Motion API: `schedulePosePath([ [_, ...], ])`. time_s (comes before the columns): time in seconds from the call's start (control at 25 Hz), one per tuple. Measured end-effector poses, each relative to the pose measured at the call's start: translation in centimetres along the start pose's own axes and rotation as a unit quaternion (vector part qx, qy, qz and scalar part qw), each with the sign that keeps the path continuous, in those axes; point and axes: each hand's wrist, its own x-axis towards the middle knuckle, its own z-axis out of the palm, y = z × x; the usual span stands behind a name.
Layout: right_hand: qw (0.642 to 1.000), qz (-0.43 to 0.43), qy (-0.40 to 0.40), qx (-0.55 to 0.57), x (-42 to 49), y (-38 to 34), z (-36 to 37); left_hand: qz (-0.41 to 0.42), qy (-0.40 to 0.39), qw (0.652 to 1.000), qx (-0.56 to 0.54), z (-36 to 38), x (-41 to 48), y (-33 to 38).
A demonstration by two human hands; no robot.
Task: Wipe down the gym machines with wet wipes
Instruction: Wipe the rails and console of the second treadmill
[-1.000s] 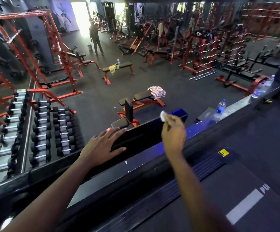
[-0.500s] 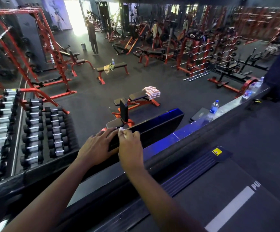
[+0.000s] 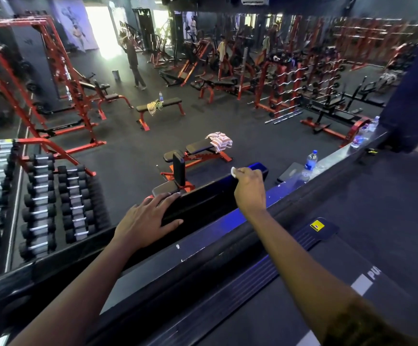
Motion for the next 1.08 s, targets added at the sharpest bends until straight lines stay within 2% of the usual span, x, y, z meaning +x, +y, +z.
schedulePosePath([
  [0.16, 0.997, -0.052, 0.03, 0.048, -3.0, -3.2, 1.4, 0.002, 0.005, 1.0, -0.008, -0.1, -0.1, 0.1],
  [0.32, 0.983, -0.124, -0.008, 0.133, -5.6, -5.2, 2.0, 0.0, 0.009, 1.0, -0.017, -0.2, -0.4, 0.1],
  [0.4, 0.972, -0.089, 0.059, 0.208, -5.5, -3.5, 0.9, 0.002, 0.008, 1.0, -0.03, -0.1, -0.4, 0.1],
  [0.44, 0.967, -0.044, 0.09, 0.235, -5.2, -2.2, 0.1, 0.0, 0.007, 0.999, -0.046, -0.1, -0.3, 0.3],
  [0.6, 0.934, 0.182, 0.108, 0.287, -2.3, 4.9, -2.5, 0.021, 0.022, 0.996, -0.078, -0.6, 3.4, 3.6],
  [0.72, 0.896, 0.274, 0.115, 0.33, 0.6, 9.4, -2.6, 0.078, 0.014, 0.994, -0.069, -0.3, 8.7, 8.1],
  [0.8, 0.888, 0.258, 0.094, 0.369, 2.1, 10.5, -1.9, 0.097, -0.001, 0.995, -0.035, 0.7, 11.5, 10.7],
  [0.88, 0.889, 0.191, 0.059, 0.413, 2.8, 10.4, -0.8, 0.097, -0.013, 0.995, -0.011, 1.8, 13.0, 11.9],
  [0.96, 0.882, 0.166, 0.03, 0.439, 3.2, 10.7, 0.2, 0.1, -0.005, 0.995, 0.024, 2.8, 13.1, 12.0],
  [1.08, 0.842, 0.177, 0.003, 0.51, 3.5, 11.9, 2.1, 0.108, 0.033, 0.991, 0.073, 3.5, 12.9, 12.0],
])
